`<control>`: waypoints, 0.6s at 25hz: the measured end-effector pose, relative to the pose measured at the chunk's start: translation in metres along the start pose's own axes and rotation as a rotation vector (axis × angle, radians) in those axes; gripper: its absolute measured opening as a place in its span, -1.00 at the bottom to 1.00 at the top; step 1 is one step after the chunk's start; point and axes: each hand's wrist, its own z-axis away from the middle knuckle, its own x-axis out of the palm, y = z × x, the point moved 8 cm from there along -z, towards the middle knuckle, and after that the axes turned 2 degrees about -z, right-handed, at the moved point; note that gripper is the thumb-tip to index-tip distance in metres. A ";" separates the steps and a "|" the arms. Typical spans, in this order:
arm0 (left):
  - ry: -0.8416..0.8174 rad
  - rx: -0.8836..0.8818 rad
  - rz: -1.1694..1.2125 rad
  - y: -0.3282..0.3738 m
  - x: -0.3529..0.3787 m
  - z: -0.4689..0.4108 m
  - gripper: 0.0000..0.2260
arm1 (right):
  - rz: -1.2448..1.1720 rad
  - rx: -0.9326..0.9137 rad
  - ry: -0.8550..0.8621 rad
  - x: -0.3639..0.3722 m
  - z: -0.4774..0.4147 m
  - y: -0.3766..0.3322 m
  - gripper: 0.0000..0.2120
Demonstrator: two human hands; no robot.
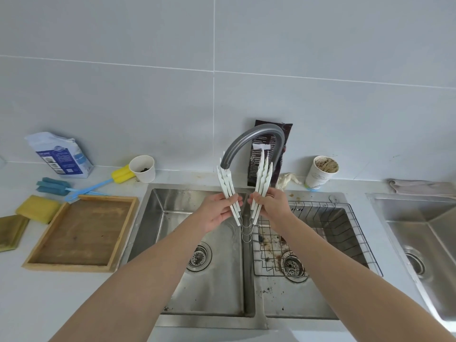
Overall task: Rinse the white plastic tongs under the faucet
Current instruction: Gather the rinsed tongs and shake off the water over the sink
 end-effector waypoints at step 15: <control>0.010 -0.024 -0.015 -0.025 -0.017 0.025 -0.77 | -0.030 0.074 -0.093 0.005 0.019 0.032 -0.84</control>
